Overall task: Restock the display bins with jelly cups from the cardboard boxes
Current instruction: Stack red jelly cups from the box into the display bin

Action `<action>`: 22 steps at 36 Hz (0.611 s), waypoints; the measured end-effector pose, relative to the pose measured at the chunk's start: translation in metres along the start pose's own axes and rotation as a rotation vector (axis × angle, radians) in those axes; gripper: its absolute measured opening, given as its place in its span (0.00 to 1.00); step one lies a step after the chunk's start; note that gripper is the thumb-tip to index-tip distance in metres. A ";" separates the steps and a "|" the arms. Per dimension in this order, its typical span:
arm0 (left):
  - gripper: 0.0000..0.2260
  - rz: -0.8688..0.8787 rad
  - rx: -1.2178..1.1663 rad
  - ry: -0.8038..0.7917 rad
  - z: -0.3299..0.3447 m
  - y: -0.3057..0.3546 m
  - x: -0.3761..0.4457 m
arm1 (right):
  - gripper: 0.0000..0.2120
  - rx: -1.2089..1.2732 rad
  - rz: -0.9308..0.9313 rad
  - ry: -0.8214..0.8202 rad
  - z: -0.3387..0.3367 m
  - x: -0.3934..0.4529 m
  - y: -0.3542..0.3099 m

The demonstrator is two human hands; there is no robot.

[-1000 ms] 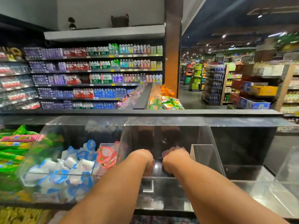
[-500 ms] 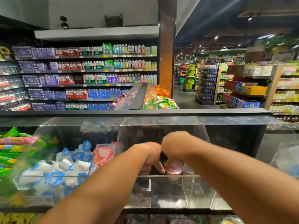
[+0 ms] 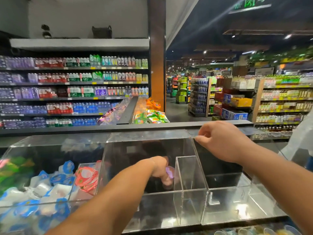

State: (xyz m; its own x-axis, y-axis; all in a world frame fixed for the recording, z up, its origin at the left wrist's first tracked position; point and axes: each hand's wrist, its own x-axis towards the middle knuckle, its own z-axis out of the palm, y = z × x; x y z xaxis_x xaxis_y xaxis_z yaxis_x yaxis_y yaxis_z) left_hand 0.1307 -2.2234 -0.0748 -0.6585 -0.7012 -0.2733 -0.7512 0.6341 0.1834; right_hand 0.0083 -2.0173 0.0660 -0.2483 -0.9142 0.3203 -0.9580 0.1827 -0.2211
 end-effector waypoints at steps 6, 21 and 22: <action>0.12 0.014 -0.039 0.010 -0.003 0.026 0.008 | 0.08 0.023 0.050 0.007 -0.005 -0.007 0.014; 0.11 -0.373 0.116 -0.382 -0.024 -0.042 -0.040 | 0.13 -0.062 -0.089 -0.089 0.022 0.010 -0.041; 0.09 -0.390 0.166 -0.443 -0.022 -0.048 -0.044 | 0.14 -0.063 -0.089 -0.091 0.023 0.011 -0.042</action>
State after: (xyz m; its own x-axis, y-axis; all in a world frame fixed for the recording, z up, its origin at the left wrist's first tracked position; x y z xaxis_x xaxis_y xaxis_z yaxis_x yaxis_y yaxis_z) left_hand 0.1948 -2.2308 -0.0507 -0.2287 -0.7119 -0.6640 -0.8925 0.4258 -0.1491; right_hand 0.0496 -2.0435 0.0579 -0.1501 -0.9564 0.2504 -0.9835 0.1186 -0.1366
